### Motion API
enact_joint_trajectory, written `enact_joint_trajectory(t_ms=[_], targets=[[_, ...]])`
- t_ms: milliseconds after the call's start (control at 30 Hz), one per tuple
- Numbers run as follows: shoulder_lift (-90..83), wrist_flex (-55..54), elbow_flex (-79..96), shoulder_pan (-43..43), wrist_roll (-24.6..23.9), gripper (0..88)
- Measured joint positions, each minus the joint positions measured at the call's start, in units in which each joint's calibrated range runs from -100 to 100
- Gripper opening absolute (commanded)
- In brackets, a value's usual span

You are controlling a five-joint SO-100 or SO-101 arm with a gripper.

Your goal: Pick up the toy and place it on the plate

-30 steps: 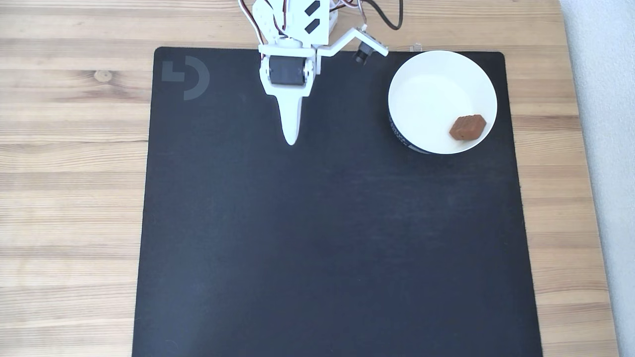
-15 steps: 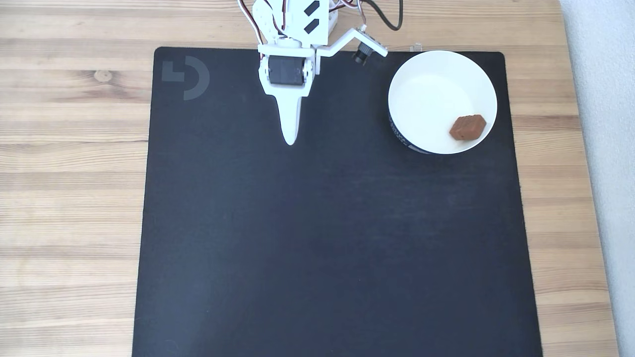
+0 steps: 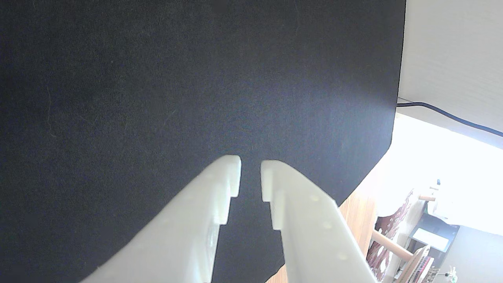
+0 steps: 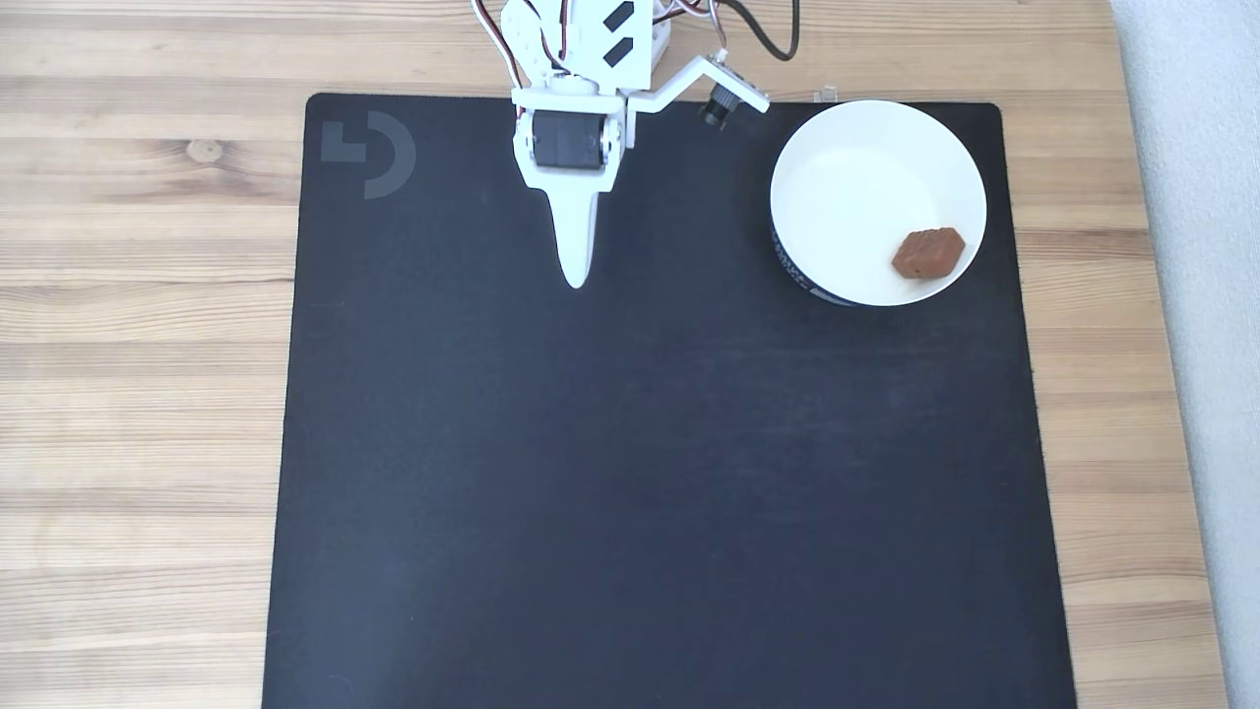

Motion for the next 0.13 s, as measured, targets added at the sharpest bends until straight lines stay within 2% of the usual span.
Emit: enact_joint_trajectory(t_ms=[133], targets=[[0.00, 0.00, 0.00, 0.00, 0.00, 2.7]])
